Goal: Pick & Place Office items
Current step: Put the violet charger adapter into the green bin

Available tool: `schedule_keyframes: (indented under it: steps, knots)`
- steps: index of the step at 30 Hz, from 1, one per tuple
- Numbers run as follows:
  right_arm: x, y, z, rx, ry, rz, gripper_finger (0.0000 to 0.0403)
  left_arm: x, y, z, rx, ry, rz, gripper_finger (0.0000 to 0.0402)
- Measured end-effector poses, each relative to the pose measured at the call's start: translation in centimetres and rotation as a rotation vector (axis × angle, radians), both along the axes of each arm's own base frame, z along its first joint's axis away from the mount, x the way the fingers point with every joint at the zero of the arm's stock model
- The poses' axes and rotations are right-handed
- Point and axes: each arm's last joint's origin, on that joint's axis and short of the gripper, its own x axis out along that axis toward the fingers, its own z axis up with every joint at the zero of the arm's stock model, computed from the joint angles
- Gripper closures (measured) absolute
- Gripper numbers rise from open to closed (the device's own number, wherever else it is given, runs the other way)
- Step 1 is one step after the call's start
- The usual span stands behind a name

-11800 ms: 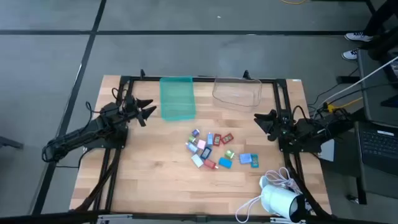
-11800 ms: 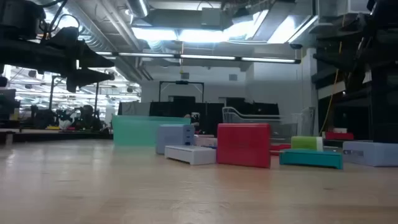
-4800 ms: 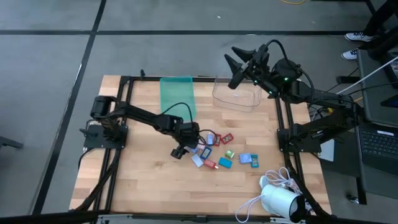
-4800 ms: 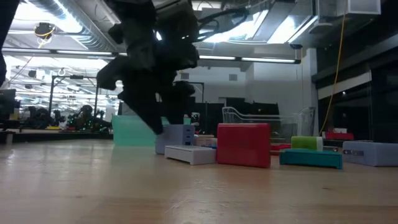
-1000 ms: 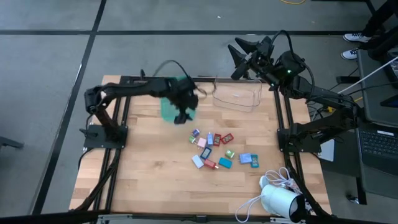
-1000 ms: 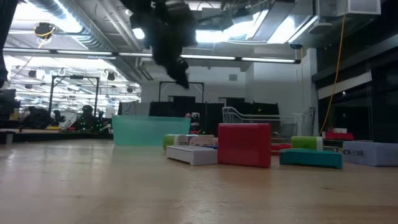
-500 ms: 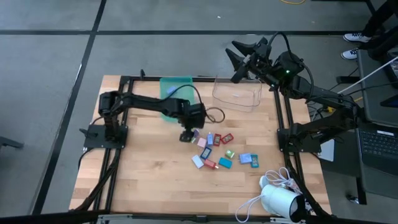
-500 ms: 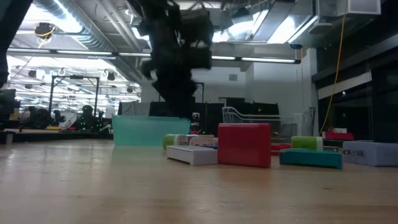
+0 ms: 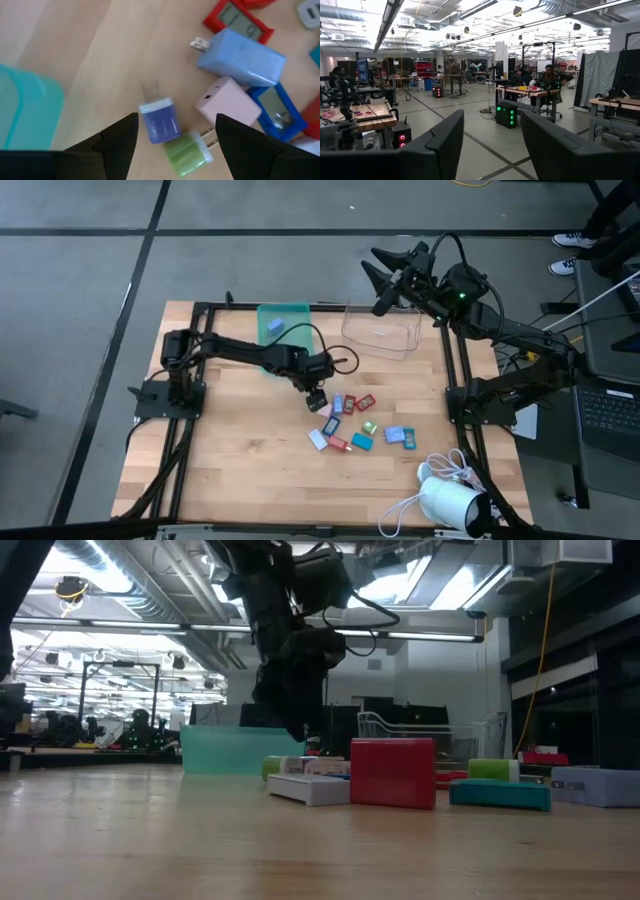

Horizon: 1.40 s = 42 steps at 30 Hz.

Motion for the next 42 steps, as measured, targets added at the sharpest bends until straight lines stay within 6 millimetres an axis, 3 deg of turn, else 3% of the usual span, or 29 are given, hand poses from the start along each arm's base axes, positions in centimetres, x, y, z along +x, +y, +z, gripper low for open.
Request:
schedule_keyframes:
  steps: [11,26,30,36,42]
  knots:
    - [0.0,0.0,-0.1,0.003,0.010,0.001,0.0201,-0.2,0.1,-0.3,0.044,0.041,0.062,0.0142]
    - [0.0,0.0,-0.1,0.006,0.009,0.002,0.0201,0.5,0.3,-4.3,0.003,0.147,0.098,0.0145]
    - [0.0,0.0,-0.1,0.006,0.009,0.002,0.0202,0.6,0.3,-4.7,-0.010,0.156,0.095,0.0174]
    - [0.0,0.0,-0.1,0.007,0.009,0.001,0.0202,0.8,0.3,-4.4,-0.016,0.165,0.072,0.0275]
    - [0.0,0.0,-0.1,0.009,0.008,0.002,0.0202,2.7,0.4,-2.7,-0.154,0.023,-0.005,0.0277]
